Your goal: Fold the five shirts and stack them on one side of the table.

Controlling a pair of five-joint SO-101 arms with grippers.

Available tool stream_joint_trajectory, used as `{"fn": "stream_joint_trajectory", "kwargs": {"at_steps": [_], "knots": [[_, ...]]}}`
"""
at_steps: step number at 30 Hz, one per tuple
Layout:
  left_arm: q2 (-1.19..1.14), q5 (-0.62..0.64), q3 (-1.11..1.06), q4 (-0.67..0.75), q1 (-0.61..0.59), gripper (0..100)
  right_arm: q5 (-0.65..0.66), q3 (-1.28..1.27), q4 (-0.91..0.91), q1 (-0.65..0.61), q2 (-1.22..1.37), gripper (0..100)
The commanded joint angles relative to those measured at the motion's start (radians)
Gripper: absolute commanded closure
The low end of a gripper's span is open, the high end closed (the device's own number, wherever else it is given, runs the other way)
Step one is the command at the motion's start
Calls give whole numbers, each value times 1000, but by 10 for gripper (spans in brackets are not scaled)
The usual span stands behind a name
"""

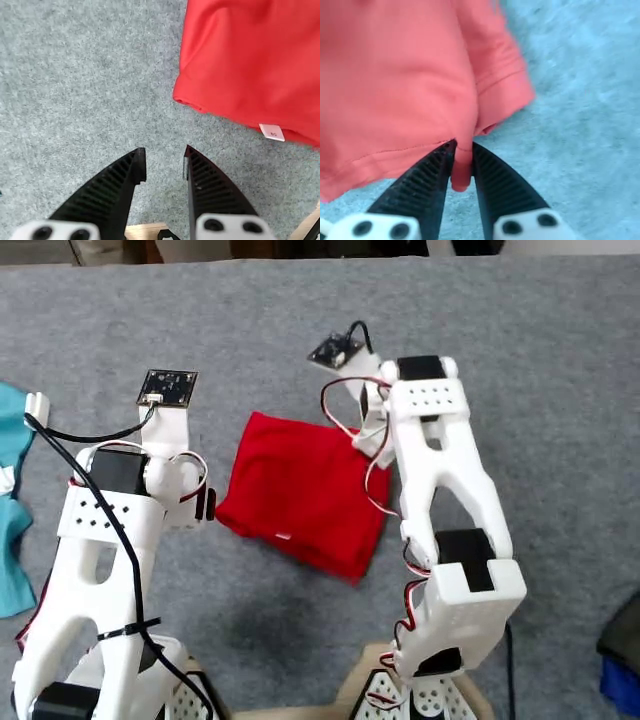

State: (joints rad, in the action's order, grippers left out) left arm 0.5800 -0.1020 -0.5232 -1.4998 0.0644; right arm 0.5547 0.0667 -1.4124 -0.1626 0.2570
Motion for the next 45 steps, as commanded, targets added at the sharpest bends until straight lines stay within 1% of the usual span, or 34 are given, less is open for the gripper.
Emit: {"fn": "stream_joint_trajectory", "kwargs": {"at_steps": [1,10,15,22,24,27,29,31,35,38,41,45], "knots": [[15,5,0,5,3,860,-2,99,-17,-1,-4,992],[15,8,0,3,2,860,-3,165,-15,-45,-2,992],[15,9,3,-18,2,860,-8,269,-28,-42,93,992],[15,8,0,-32,2,860,-8,479,-158,-41,246,988],[15,6,0,-32,2,860,-2,513,-190,-41,262,950],[15,6,2,-32,2,860,0,547,-212,-38,265,797],[16,5,6,-32,2,860,-6,564,-218,-28,262,718],[16,5,8,-29,2,860,-11,593,-252,-28,251,695],[15,9,15,-14,2,860,-98,638,-328,-18,203,695],[13,23,28,43,2,826,-233,619,-374,-13,156,695],[7,97,63,115,5,783,-321,489,-371,-16,99,695],[-81,166,153,192,37,778,-350,317,-362,-5,7,695]]}}
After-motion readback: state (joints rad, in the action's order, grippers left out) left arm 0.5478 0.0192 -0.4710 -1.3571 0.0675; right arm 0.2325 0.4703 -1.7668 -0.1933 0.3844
